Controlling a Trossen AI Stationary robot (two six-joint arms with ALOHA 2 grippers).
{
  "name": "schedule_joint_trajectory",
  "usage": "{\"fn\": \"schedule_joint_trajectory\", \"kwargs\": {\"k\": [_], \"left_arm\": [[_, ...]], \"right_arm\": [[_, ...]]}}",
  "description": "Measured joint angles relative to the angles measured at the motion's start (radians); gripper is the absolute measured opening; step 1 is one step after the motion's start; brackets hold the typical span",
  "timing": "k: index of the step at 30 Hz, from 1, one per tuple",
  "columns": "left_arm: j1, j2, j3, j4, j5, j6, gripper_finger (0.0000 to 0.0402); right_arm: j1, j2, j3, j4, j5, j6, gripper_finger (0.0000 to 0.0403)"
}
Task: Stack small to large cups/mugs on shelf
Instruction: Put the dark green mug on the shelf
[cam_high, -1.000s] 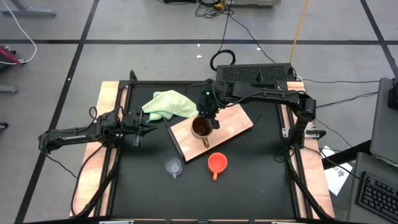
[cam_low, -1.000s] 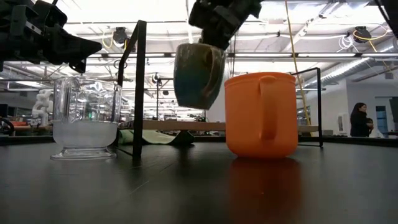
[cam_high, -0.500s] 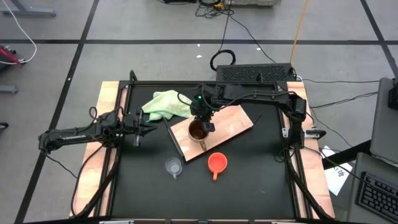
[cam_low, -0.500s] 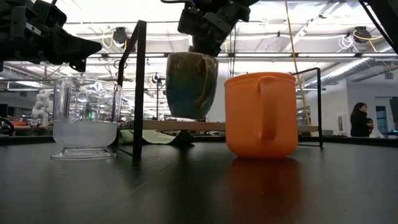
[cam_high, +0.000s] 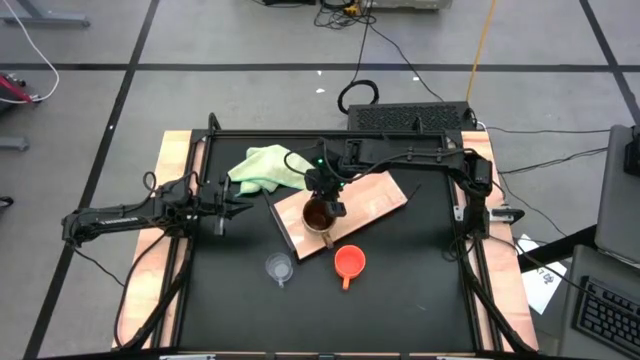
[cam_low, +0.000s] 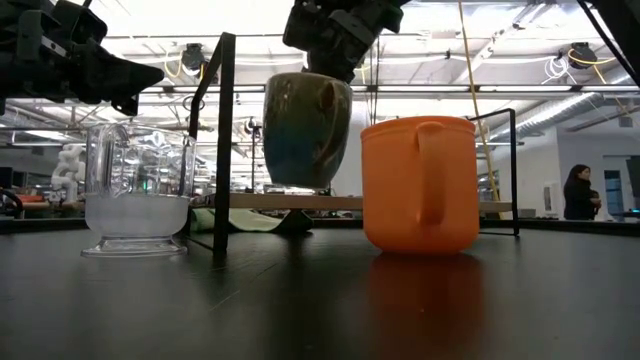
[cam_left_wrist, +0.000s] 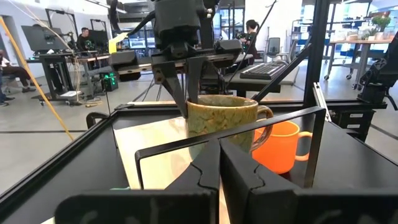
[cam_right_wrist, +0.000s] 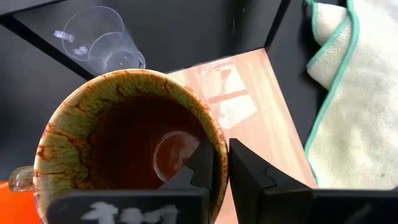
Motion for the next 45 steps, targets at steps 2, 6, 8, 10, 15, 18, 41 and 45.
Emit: {"fn": "schedule_joint_trajectory", "kwargs": {"k": [2,6,8,10,15,18,41,45], "left_arm": [[0.000,0.000,0.000,0.000,0.000,-0.001,0.0012],[0.000,0.000,0.000,0.000,0.000,-0.004,0.0012],[0.000,0.000,0.000,0.000,0.000,-0.004,0.0012],[0.000,0.000,0.000,0.000,0.000,-0.004,0.0012],[0.000,0.000,0.000,-0.001,0.000,-0.004,0.0012],[0.000,0.000,0.000,-0.001,0.000,-0.004,0.0012],[0.000,0.000,0.000,-0.015,0.001,-0.001,0.0012],[0.000,0.000,0.000,-0.015,0.001,0.000,0.0012]], "right_arm": [[0.003,0.000,0.000,-0.003,0.001,0.001,0.0019],[0.007,0.000,0.000,0.000,0.007,0.015,0.0018],[0.007,0.000,0.000,0.006,0.009,0.029,0.0018],[0.007,0.000,0.000,0.015,0.009,0.051,0.0018],[0.008,0.000,0.000,0.018,0.010,0.076,0.0018],[0.008,0.000,0.000,0.019,0.011,0.083,0.0018],[0.009,0.039,0.000,0.031,0.008,0.095,0.0023],[0.009,0.040,0.000,0.034,0.008,0.098,0.0024]]}}
